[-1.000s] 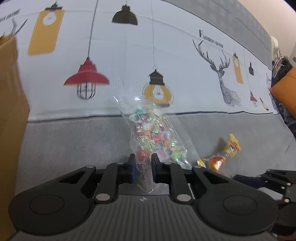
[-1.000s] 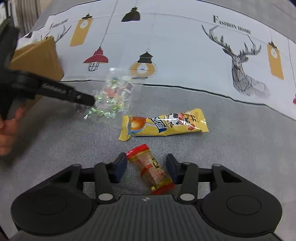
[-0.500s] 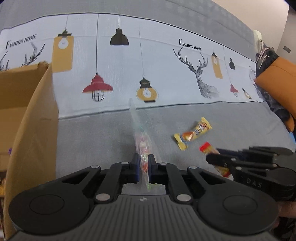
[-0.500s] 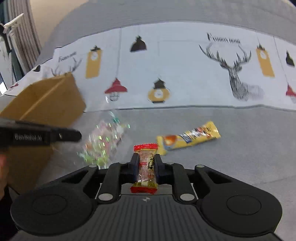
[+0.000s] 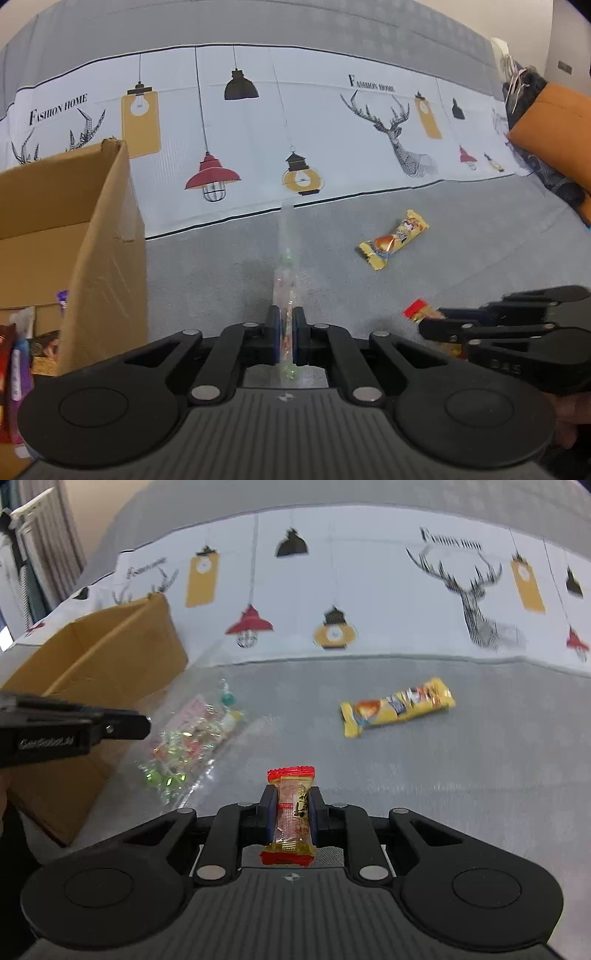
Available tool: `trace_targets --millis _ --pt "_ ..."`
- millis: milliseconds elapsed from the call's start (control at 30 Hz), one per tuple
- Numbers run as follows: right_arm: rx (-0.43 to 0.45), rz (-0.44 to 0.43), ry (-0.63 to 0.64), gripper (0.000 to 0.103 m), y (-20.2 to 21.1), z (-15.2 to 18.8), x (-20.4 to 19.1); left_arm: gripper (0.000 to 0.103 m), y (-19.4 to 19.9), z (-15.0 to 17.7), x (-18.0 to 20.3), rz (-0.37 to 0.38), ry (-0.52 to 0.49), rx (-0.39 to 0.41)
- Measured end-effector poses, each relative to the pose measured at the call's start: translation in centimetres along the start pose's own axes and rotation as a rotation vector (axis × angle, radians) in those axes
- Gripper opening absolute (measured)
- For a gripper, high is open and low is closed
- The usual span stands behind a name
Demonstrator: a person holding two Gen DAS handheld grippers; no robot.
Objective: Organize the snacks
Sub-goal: 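Grasp the clear candy bag with the left tool while the right tool grasps the small red candy, then carry the candy bag and red candy over the box and open both tools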
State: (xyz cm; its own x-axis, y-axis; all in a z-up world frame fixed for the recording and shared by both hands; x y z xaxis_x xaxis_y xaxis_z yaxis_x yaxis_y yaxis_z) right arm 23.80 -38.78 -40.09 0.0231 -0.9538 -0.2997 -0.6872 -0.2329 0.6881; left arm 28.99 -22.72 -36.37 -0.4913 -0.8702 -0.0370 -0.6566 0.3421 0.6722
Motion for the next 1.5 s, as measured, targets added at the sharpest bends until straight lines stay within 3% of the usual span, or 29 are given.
trace_targets --millis 167,300,533,800,1100,1233,1500 --pt "-0.053 0.021 -0.016 0.018 -1.8 0.7 1.5 0.013 -2.0 0.4 1.0 0.029 -0.013 -0.042" --pt "-0.075 0.031 0.003 0.019 -2.8 0.9 1.8 0.013 -4.8 1.6 1.0 0.064 0.034 -0.107" --pt "-0.081 0.035 0.051 0.02 -3.7 1.2 2.1 0.01 -7.0 1.2 1.4 0.051 0.018 -0.112" --pt "-0.066 0.058 0.095 0.018 -3.6 0.5 0.8 0.01 -4.2 0.2 1.8 0.093 0.05 -0.048" --pt "0.03 0.007 -0.055 0.018 1.1 -0.8 -1.3 0.01 2.4 -1.6 0.3 0.123 0.08 0.073" --pt "0.095 -0.01 -0.114 0.018 3.4 -1.5 -3.8 0.01 5.9 -2.1 -1.2 0.117 0.087 0.137" --pt "0.159 -0.073 -0.088 0.018 7.0 -3.8 -11.4 0.01 11.7 -2.3 -5.9 0.087 0.162 0.246"
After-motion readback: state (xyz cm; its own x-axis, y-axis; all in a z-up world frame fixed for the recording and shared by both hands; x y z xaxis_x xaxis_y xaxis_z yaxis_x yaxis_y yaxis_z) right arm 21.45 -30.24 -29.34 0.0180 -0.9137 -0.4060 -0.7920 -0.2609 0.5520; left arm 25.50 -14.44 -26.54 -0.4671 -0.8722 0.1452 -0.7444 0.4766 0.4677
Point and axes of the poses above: each gripper's, at about its wrist camera, not at the fingertips, and y roughly against the way its jaws point, x to its right, z to its underside, the point moved 5 cm from there along -y, roughly the way its jaws point, and after that the axes turned 8 degrees about -y, right-handed, at the moved point
